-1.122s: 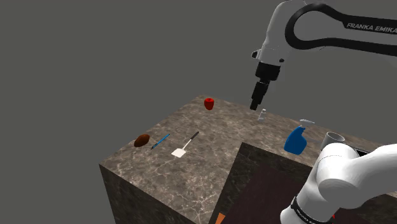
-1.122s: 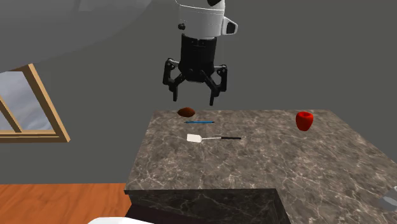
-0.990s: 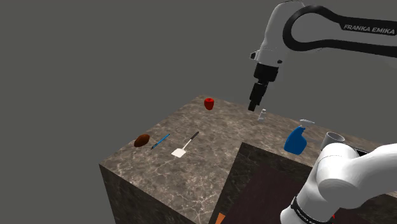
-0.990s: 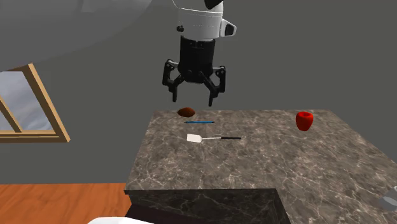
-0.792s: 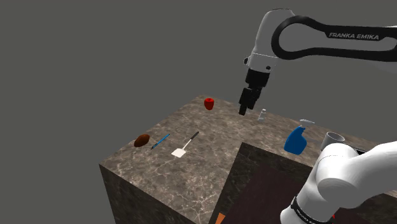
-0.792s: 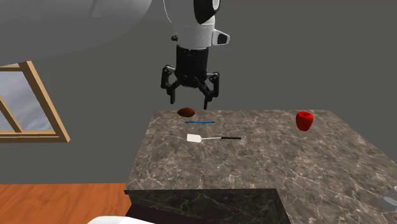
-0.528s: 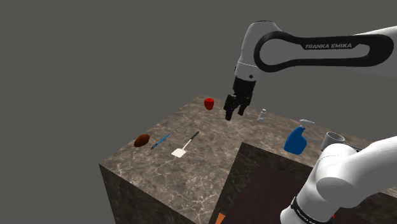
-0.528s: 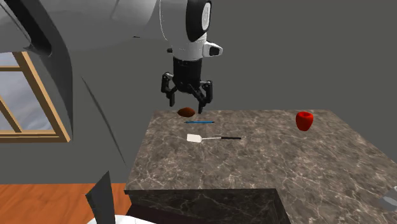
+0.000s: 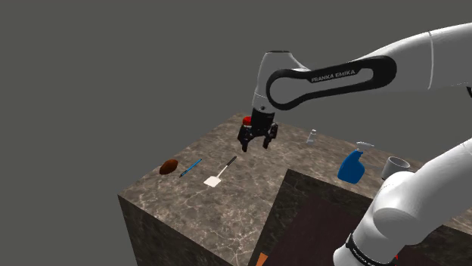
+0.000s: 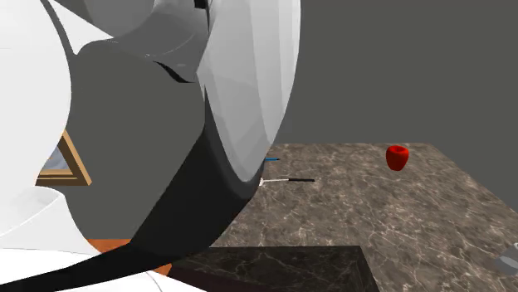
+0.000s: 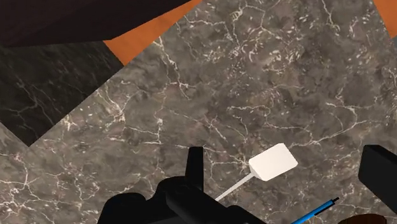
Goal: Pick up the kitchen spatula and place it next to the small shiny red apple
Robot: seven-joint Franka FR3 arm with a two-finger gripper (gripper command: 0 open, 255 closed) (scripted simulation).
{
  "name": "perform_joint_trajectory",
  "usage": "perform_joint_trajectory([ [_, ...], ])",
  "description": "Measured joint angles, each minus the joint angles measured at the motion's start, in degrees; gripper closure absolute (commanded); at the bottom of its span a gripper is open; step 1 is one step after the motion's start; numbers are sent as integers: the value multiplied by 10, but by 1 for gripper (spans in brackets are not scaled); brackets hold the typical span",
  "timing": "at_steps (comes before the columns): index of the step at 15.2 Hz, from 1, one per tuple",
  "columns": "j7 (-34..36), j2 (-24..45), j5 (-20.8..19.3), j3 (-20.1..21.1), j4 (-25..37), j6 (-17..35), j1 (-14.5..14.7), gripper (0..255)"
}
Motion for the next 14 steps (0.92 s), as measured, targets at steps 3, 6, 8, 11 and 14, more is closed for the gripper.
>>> perform_joint_trajectory([
  [3, 75, 57, -14, 20, 15, 43, -15, 0],
  [6, 154, 129, -40, 36, 41, 88, -29, 0],
  [8, 209, 175, -61, 41, 64, 109, -35, 0],
  [11, 287, 237, -92, 41, 93, 137, -41, 0],
  [14, 362, 304, -125, 30, 140, 152, -40, 0],
])
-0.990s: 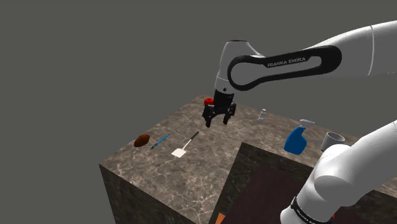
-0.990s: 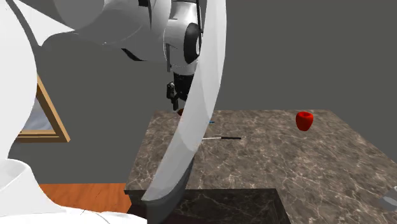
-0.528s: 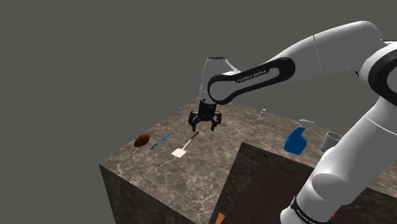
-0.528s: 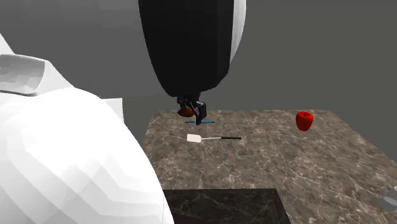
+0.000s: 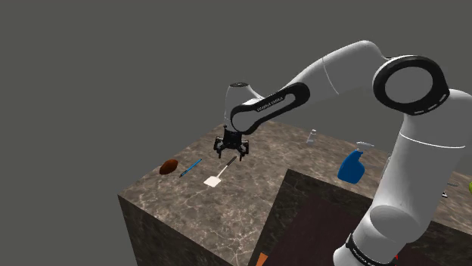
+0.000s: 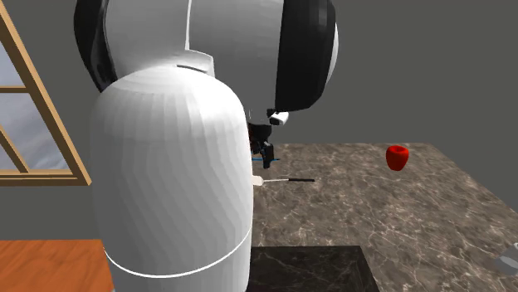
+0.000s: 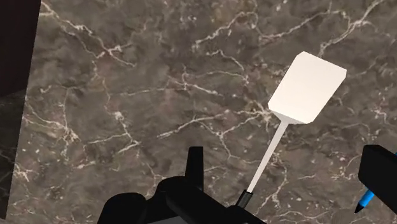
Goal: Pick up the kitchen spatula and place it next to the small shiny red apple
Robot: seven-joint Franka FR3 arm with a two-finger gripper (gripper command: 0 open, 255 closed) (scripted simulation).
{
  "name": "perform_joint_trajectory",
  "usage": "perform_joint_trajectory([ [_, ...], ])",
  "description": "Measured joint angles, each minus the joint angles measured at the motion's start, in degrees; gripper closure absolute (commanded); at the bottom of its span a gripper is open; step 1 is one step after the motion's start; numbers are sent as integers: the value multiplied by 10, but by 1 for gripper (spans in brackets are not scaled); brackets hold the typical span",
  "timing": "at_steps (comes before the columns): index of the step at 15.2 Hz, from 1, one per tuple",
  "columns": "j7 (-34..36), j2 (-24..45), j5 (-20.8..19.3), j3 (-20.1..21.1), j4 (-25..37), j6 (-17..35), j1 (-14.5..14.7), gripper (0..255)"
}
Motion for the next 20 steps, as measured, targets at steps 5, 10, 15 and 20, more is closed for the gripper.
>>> perform_joint_trajectory([
  [5, 114, 109, -41, -32, 81, 19, 13, 0],
  [10, 204, 199, -56, -69, 157, 28, 25, 0],
  [15, 223, 239, -62, -79, 176, 47, 29, 0],
  [20, 226, 258, -66, -83, 177, 65, 29, 0],
])
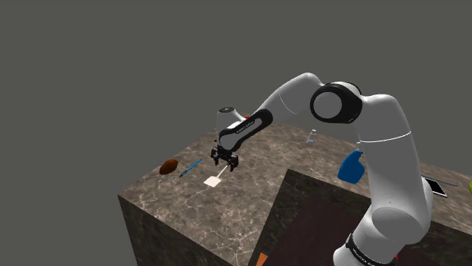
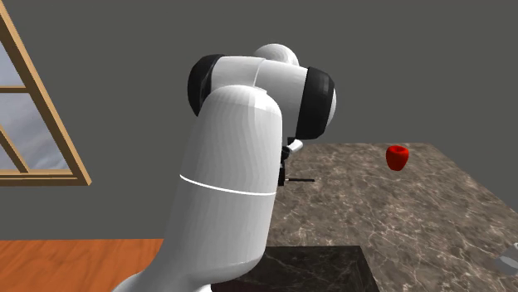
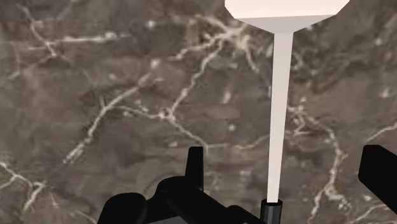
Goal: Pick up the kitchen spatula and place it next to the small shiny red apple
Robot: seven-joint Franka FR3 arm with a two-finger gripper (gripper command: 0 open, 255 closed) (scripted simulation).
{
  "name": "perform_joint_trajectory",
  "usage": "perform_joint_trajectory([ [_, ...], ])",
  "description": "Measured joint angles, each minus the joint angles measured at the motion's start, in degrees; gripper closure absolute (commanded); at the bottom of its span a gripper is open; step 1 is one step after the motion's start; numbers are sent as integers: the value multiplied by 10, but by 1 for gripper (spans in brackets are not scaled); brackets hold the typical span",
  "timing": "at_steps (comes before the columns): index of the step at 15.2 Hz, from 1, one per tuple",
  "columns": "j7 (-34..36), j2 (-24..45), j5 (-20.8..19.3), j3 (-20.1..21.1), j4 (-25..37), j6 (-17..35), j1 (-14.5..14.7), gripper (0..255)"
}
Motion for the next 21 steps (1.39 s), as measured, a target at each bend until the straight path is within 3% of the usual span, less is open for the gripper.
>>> perform_joint_trajectory([
  [4, 0, 1, 0, 0, 0, 1, 0, 0],
  [5, 0, 1, 0, 0, 0, 1, 0, 255],
  [15, 0, 1, 0, 0, 0, 1, 0, 255],
  [21, -4, -26, 6, 4, 0, -25, -2, 255],
])
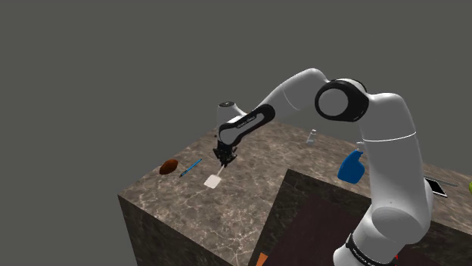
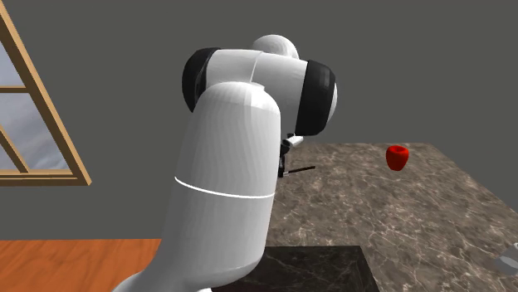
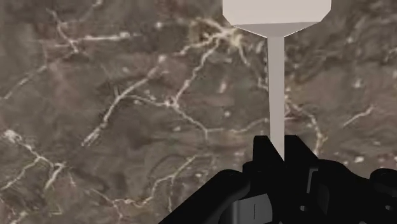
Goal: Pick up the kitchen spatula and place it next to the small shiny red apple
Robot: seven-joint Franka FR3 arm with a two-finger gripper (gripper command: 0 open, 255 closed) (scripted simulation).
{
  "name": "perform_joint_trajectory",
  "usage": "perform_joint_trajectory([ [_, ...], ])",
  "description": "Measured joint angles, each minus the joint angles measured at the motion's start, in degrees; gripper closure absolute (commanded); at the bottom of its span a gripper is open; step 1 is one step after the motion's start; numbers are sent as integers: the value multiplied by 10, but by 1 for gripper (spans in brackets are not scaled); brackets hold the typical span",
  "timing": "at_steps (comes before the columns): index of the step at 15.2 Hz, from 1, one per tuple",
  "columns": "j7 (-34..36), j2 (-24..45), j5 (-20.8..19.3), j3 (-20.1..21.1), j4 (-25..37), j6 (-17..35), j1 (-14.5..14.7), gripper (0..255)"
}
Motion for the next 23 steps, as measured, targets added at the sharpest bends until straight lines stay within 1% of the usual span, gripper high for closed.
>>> perform_joint_trajectory([
  [18, -19, -81, 21, 12, 22, -102, -8, 255],
  [23, -25, -97, 27, 14, 40, -135, -9, 255],
])
